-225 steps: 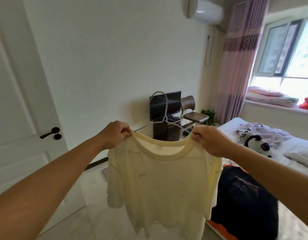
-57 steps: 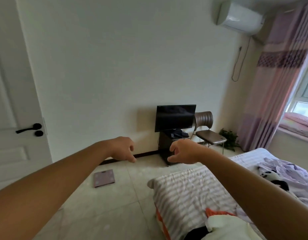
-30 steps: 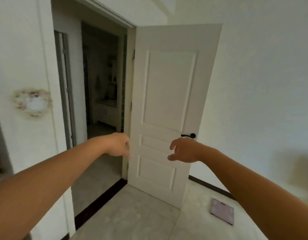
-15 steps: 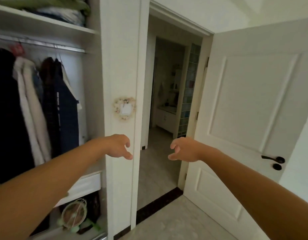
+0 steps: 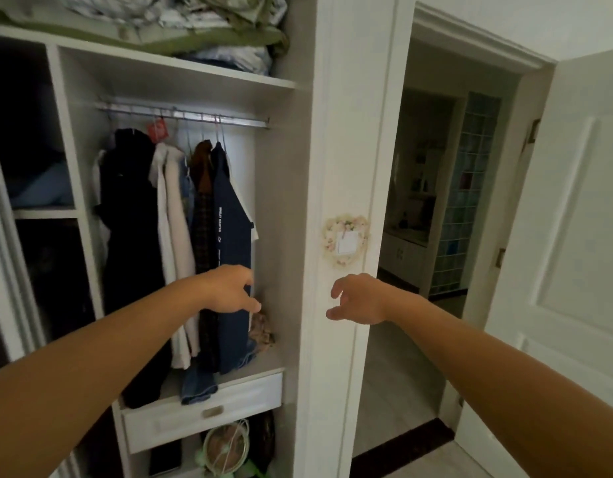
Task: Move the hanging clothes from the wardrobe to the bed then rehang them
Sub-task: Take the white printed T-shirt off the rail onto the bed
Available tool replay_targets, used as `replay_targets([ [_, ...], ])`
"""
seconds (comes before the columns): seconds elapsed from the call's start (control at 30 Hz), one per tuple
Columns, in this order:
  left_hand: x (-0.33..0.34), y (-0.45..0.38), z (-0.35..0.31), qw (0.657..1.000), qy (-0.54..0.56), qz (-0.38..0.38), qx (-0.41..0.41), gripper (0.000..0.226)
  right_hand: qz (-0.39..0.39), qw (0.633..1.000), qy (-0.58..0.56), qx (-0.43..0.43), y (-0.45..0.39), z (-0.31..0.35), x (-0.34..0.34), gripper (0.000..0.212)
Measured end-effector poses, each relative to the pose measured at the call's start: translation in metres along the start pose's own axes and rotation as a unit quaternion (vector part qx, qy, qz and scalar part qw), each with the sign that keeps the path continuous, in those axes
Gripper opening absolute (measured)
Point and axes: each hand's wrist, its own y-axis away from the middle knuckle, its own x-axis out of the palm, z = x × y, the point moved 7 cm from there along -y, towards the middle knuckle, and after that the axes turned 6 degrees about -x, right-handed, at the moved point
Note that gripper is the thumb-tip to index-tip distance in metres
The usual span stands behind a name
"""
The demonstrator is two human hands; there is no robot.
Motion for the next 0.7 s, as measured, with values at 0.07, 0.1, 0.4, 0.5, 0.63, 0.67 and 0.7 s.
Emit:
replay_targets([
  [0.07,-0.006,-0.021,0.017,1.0,0.007,-0.008,-0.014,0.073,0.001,1.0,0.011,-0.018,-0.031,0.009,-0.003,0.057],
  [0.1,-0.01,-0.033,0.025,1.0,0.009,-0.013,-0.02,0.075,0.001,1.0,0.014,-0.028,-0.048,0.013,-0.004,0.057],
  [0.4,-0.065,-0.148,0.068,0.995,0.023,-0.087,-0.046,0.073,-0.002,0.993,0.03,-0.112,-0.203,0.029,-0.035,0.045],
  [0.5,-0.094,-0.183,0.073,0.99,0.034,-0.132,-0.041,0.067,-0.017,0.992,0.022,-0.121,-0.256,0.029,-0.05,0.045],
  [0.63,-0.129,-0.221,0.071,0.979,0.011,-0.203,-0.02,0.053,-0.052,0.99,0.006,-0.13,-0.318,0.033,-0.071,0.041],
  [0.67,-0.135,-0.23,0.071,0.978,-0.011,-0.208,-0.018,0.052,-0.054,0.99,0.005,-0.133,-0.332,0.036,-0.075,0.039],
  [0.7,-0.14,-0.239,0.071,0.977,-0.03,-0.21,-0.02,0.054,-0.058,0.989,0.004,-0.135,-0.346,0.039,-0.08,0.037],
])
